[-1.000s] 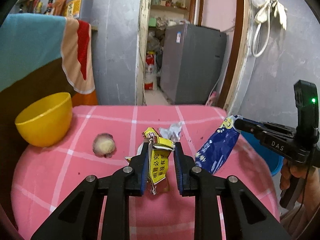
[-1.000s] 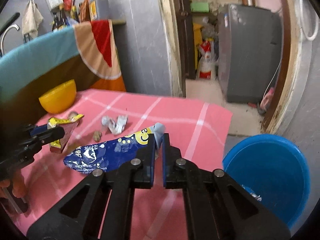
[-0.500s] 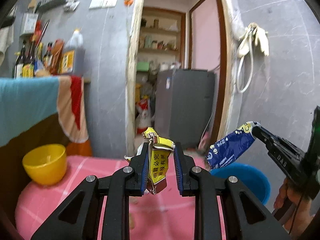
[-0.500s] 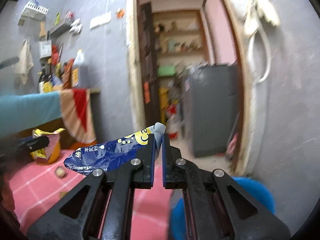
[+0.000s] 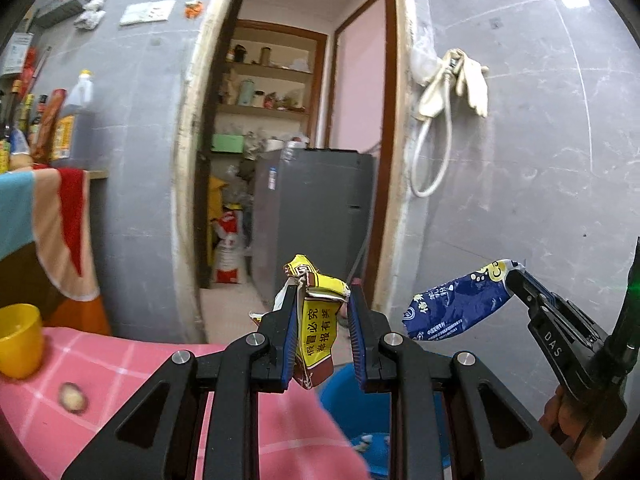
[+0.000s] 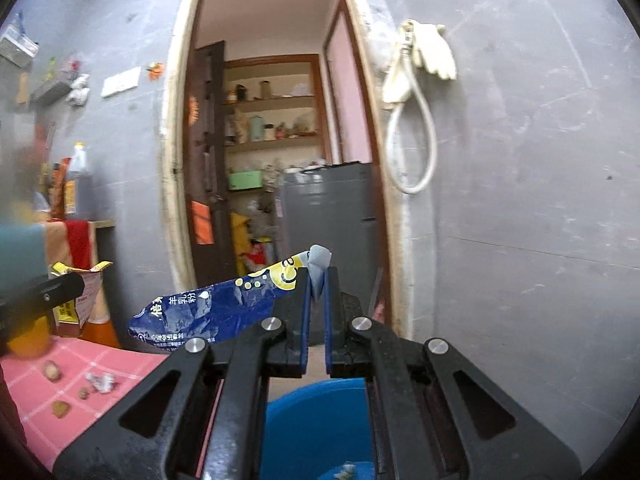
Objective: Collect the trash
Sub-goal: 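Carry both wrappers over the blue bucket and open both grippers to drop them, then move both tools back over the nut shell and crumpled foil on the table, then grasp the round nut shell with the left gripper while the right gripper grasps the crumpled white foil, then carry both items over the blue bucket and open both grippers to drop them, then move both tools back over the table toward the remaining small crumbs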
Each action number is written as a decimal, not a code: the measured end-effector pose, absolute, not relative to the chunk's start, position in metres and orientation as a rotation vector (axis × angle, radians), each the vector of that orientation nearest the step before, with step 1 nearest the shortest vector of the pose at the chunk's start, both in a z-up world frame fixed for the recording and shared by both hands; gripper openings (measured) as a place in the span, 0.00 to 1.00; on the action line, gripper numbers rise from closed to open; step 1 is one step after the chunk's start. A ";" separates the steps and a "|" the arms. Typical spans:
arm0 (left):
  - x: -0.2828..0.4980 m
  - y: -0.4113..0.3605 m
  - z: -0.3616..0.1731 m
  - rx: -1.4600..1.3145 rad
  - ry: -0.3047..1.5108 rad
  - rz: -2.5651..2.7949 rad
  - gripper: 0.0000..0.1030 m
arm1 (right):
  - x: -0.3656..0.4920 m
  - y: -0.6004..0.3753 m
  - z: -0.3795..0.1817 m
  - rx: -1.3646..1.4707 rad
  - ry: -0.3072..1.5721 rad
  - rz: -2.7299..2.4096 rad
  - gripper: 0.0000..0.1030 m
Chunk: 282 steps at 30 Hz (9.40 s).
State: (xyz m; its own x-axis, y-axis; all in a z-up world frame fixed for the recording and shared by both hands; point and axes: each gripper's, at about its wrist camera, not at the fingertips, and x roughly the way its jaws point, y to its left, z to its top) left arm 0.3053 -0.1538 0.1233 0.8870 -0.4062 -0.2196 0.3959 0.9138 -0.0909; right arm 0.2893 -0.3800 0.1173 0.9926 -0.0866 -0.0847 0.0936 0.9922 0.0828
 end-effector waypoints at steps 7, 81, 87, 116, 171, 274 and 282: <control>0.327 -0.193 0.108 -0.058 0.329 -0.477 0.19 | 0.297 -0.416 0.101 0.059 0.176 -0.174 0.26; 0.281 -0.047 0.118 -0.084 0.150 -0.084 0.98 | 0.263 -0.304 0.132 0.078 -0.098 0.142 1.00; 0.265 -0.020 0.120 -0.061 0.105 -0.032 0.98 | 0.264 -0.285 0.131 0.090 -0.105 0.180 1.00; 0.307 0.086 0.053 -0.093 0.448 0.096 0.98 | 0.369 -0.189 0.084 0.016 0.349 0.399 1.00; 0.368 0.076 0.020 -0.168 0.758 -0.071 0.11 | 0.427 -0.146 0.034 -0.024 0.741 0.646 0.10; 0.361 -0.144 0.090 -0.190 0.563 -0.343 0.75 | 0.331 -0.411 0.083 0.173 0.391 0.097 0.86; 0.331 -0.107 0.100 -0.173 0.427 -0.247 0.94 | 0.310 -0.383 0.103 0.141 0.240 0.130 1.00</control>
